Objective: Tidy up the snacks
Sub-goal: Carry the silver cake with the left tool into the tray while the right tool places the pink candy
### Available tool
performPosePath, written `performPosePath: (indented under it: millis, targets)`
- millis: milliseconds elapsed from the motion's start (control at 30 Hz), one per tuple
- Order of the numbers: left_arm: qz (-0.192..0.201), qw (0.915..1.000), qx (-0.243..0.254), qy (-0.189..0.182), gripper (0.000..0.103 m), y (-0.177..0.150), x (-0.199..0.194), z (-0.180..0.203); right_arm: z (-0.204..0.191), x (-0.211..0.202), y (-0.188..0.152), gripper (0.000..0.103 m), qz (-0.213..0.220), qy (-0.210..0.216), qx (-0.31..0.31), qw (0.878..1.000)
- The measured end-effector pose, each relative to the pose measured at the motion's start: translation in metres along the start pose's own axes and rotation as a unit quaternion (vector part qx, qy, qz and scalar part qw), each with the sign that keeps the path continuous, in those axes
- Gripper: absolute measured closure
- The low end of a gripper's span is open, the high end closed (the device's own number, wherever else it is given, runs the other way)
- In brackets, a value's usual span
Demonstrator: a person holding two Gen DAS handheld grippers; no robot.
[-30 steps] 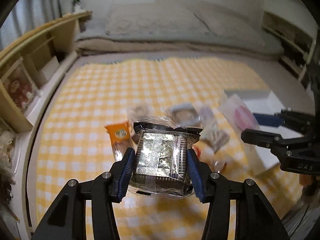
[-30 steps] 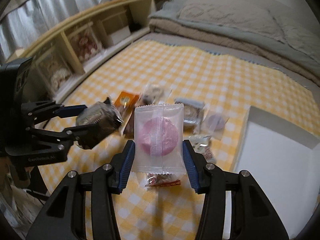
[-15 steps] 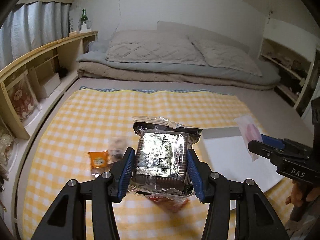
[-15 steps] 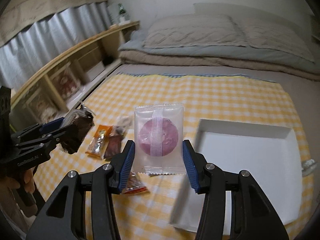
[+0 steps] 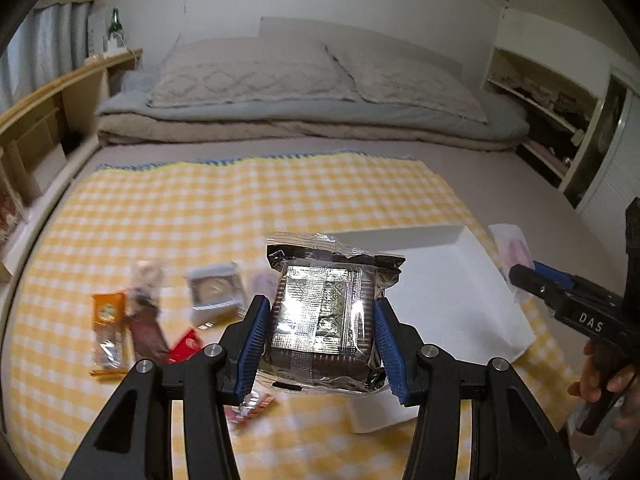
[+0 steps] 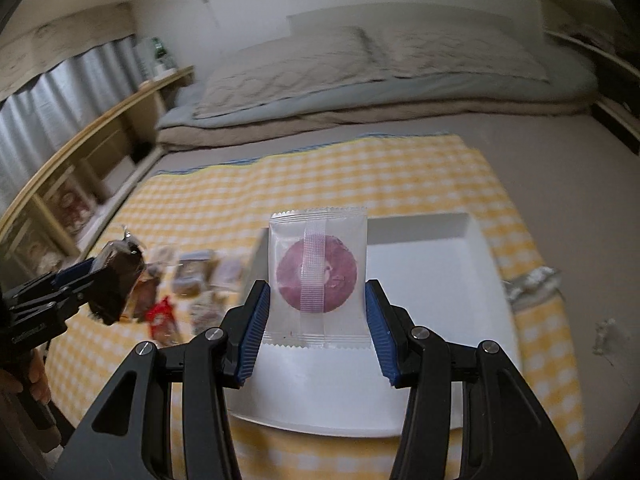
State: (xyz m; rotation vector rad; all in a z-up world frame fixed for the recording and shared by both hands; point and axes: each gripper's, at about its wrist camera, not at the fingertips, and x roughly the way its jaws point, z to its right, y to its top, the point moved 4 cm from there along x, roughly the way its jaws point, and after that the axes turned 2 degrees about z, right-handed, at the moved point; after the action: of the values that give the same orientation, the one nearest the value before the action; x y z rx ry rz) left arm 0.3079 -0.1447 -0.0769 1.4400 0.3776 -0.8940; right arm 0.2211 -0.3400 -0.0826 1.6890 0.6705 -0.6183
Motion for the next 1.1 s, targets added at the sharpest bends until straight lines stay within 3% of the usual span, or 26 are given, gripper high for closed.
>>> performPosePath:
  millis: [233,400,600,900,1100]
  targets:
    - [-0.059,0.9970,-0.045,-0.022,0.052,0.007,0.051,0.022,0.059,-0.003,-0.005,0.054,-0.010,-0.041,0.020,0.999]
    - [-0.099,0.9926,-0.068,-0.019,0.052,0.003,0.087,0.035,0.088,0.002,-0.017,0.054,-0.041,-0.059,0.030,0.997]
    - [-0.161,0.9786,-0.125,-0.031,0.052,-0.005,0.122,0.041,0.113,0.012,-0.036,0.054,-0.092,-0.071,0.053,0.992]
    - [-0.164,0.9760,-0.143,-0.012,0.051,0.000,0.148,0.038,0.125,0.040,-0.052,0.054,-0.143,-0.071,0.071,0.985]
    - [-0.171,0.9785,-0.114,-0.021,0.048,-0.014,0.153,0.043,0.129,0.058,-0.057,0.053,-0.164,-0.081,0.070,0.981]
